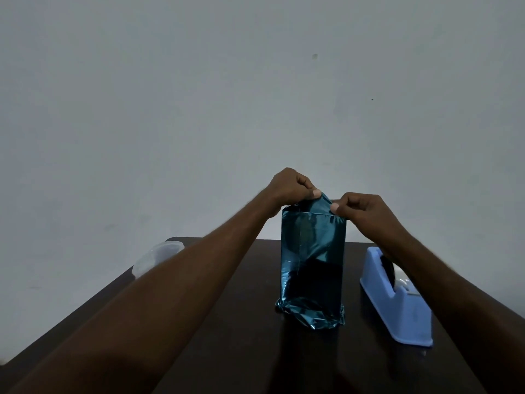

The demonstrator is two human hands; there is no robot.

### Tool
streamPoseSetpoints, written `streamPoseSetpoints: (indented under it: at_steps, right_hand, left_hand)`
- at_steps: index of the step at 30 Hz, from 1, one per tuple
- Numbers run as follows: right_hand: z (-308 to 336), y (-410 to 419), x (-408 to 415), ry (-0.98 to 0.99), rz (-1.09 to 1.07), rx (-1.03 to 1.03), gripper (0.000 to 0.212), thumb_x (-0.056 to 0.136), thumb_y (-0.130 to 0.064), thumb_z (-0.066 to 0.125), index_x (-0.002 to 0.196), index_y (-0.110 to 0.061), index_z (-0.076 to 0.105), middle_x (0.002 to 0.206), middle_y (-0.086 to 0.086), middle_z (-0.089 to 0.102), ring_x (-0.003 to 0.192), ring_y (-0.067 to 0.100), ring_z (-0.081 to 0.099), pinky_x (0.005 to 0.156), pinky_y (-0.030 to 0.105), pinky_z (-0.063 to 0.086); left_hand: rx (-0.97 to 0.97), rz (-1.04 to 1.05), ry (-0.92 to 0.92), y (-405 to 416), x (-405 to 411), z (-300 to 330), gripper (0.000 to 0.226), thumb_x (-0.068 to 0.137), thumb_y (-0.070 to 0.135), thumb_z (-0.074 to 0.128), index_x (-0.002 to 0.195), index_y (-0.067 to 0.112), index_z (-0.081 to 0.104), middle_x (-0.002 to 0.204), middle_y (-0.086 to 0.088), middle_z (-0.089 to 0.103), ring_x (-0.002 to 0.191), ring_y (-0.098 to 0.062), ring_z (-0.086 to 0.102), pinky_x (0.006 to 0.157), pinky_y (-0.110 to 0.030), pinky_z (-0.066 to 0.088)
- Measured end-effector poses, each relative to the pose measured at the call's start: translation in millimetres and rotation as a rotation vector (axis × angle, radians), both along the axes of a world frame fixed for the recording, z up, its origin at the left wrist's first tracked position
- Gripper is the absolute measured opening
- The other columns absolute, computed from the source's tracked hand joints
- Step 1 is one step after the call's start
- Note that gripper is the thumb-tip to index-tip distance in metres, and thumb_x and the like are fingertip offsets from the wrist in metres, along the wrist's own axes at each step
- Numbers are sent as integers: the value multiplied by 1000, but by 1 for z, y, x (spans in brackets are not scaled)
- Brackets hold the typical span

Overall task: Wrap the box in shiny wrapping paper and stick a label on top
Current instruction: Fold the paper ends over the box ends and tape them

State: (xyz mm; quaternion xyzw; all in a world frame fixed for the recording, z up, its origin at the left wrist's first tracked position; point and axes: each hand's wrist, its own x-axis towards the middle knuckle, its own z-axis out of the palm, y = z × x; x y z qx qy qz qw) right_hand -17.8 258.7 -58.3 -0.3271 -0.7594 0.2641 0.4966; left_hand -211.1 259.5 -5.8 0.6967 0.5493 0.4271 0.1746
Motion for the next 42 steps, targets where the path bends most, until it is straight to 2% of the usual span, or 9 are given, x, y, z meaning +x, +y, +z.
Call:
streamPoseSetpoints:
  at_steps: [6, 10, 15, 18, 22, 26, 30, 37, 42]
  right_hand:
    - [-2, 7, 0, 110, 6, -70, 2, 90, -10, 66, 90, -10, 68, 88, 3, 76, 82, 12, 69, 79, 28, 51]
    - [-3, 8, -2, 138, 11, -46, 10, 89, -2, 63, 93, -10, 68, 93, 8, 75, 91, 25, 70, 86, 37, 54]
    - [-4, 11, -3, 73, 22, 4, 24, 91, 0, 58, 87, -13, 78, 91, -1, 77, 97, 9, 69, 87, 21, 49]
    - [-6, 16, -2, 36, -7, -5, 26, 91, -4, 58, 89, -18, 80, 96, -6, 77, 105, 6, 66, 91, 21, 47]
    - [-4, 17, -2, 11, -15, -5, 27, 91, -4, 58, 91, -19, 81, 99, -5, 76, 108, 6, 65, 98, 26, 46]
    - [0, 19, -1, -20, -18, -28, 27, 91, -4, 57, 91, -19, 80, 97, -5, 77, 108, 9, 65, 100, 29, 47]
    - [1, 18, 0, -34, -17, -32, 28, 90, -3, 57, 89, -20, 80, 94, -7, 77, 105, 8, 66, 98, 26, 47]
    - [4, 19, -1, -42, -9, -72, 33, 90, 2, 53, 87, -17, 80, 93, -6, 77, 105, 13, 67, 98, 31, 49]
    - [5, 14, -3, 38, -46, -157, 35, 88, 5, 48, 88, -13, 78, 98, 6, 76, 100, 24, 70, 94, 37, 55]
  left_hand:
    - [2, 41, 41, 3, 3, -4, 11, 80, 22, 77, 82, 11, 77, 81, -3, 73, 70, -8, 60, 58, -20, 45]
    - [53, 44, 33, 5, 2, -14, 11, 79, 22, 78, 81, 11, 78, 82, -7, 75, 74, -11, 63, 62, -21, 50]
    - [32, 44, -24, 5, -3, -21, 11, 74, 20, 83, 79, 11, 79, 79, -5, 75, 75, -9, 64, 64, -21, 52]
    - [-3, 44, -102, 5, -3, -22, 19, 70, 12, 85, 86, 7, 76, 77, -1, 70, 73, -9, 62, 59, -17, 47]
    - [-47, 56, -132, 10, -7, -20, 33, 68, 10, 85, 98, 15, 72, 87, -3, 67, 82, -16, 64, 74, -31, 55]
    - [228, 199, 258, 5, -4, -16, 16, 79, 12, 69, 92, 20, 77, 89, 3, 74, 84, -12, 67, 80, -30, 55]
    - [440, 170, 352, -20, -1, -27, 30, 90, 16, 50, 102, 24, 76, 104, 2, 74, 95, -14, 66, 89, -29, 51]
    - [385, 64, 681, -37, -15, -52, 56, 87, 55, 47, 135, 27, 57, 117, 3, 71, 104, -13, 66, 92, -31, 51]
    - [312, 30, 683, -35, -10, -53, 65, 82, 52, 65, 139, 25, 51, 125, 3, 66, 110, -17, 61, 90, -29, 48]
